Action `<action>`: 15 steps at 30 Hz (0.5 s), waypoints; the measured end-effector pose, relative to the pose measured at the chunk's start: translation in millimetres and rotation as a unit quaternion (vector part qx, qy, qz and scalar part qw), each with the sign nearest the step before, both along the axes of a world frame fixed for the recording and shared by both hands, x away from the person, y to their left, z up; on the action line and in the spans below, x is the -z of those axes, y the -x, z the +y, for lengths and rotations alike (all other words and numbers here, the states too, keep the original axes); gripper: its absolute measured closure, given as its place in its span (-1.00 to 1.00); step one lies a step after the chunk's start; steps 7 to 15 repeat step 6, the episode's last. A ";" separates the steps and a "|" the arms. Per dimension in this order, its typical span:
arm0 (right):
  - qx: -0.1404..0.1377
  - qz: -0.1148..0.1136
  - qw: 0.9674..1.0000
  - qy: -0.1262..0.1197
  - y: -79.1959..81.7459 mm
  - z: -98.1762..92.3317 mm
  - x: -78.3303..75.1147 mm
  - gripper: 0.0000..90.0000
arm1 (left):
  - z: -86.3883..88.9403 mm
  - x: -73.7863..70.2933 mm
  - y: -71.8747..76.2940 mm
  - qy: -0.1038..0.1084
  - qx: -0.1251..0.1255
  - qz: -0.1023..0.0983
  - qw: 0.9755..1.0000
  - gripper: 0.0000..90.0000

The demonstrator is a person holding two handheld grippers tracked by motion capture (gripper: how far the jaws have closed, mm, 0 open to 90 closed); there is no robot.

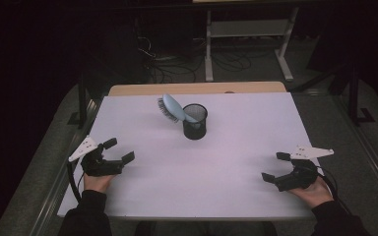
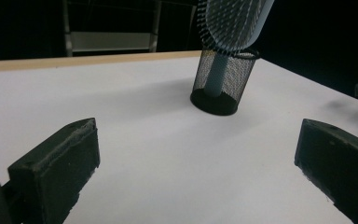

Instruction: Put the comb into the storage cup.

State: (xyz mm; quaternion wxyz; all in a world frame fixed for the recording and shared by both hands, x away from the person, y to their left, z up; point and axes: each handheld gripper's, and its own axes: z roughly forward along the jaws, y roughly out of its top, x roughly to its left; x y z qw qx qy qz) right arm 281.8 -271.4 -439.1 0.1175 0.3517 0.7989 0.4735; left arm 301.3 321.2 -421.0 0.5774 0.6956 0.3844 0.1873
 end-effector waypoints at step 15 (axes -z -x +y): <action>0.000 0.001 1.000 -0.001 0.2 -0.3 0.4 -1.00 | 6.5 5.8 4.3 0.002 -0.008 0.011 1.000 -1.00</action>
